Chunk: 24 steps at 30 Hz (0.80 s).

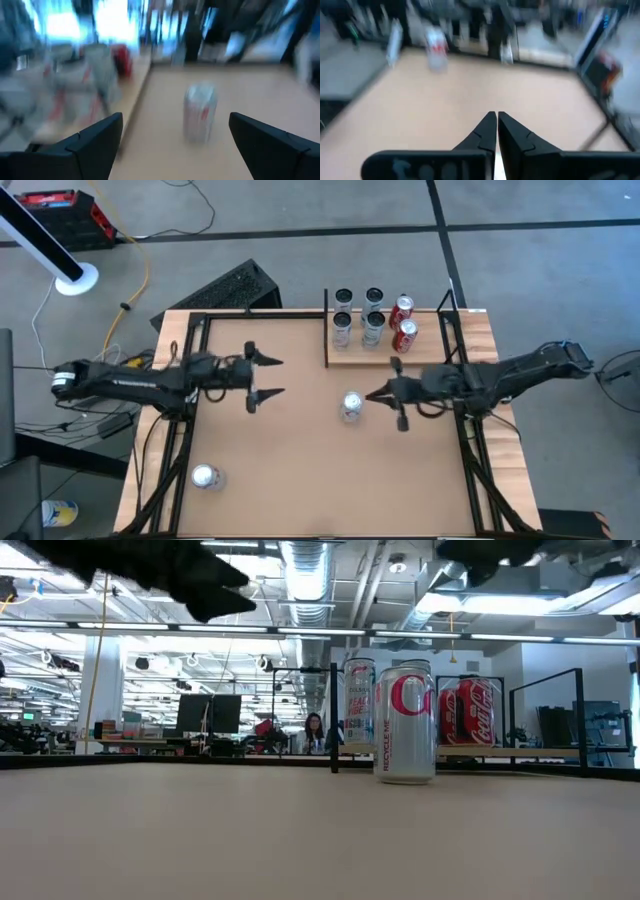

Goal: Place canned beverage on shelf
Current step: Put the bottom silver soda can on the shelf

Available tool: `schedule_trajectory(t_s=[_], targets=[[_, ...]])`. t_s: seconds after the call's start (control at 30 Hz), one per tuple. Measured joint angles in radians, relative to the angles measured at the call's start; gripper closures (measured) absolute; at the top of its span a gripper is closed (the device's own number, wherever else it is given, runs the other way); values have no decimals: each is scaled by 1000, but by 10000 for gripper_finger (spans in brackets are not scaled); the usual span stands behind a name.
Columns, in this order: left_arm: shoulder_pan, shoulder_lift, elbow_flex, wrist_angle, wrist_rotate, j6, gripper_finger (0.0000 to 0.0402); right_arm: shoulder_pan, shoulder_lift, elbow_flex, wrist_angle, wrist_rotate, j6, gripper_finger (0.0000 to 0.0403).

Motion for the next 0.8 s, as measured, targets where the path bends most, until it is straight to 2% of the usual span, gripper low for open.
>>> schedule_trajectory(t_s=[0.07, 0.13, 0.2, 0.27, 0.43, 0.53, 0.67, 0.8], targets=[[-13, -20, -169, 326, 21, -1, 51, -25, 78, 118, -176, 0, 25, 361], [-22, -5, -302, 579, 28, 9, 51, -53, 152, 230, -347, 0, 63, 355], [-29, 17, -394, 761, 26, 15, 51, -79, 236, 338, -488, 0, 99, 343], [-29, 25, -446, 866, 12, 16, 51, -100, 316, 439, -628, -1, 134, 326], [-29, 25, -469, 877, -64, 83, 51, -150, 504, 716, -886, -4, 184, 261], [-29, 25, -449, 866, -69, 123, 51, -169, 624, 872, -1042, -27, 186, 216], [-29, 26, -425, 797, -68, 188, 51, -171, 771, 1047, -1204, -26, 125, 163], [-25, 26, -409, 776, -68, 222, 51, -170, 902, 1191, -1362, -26, 49, 132]])
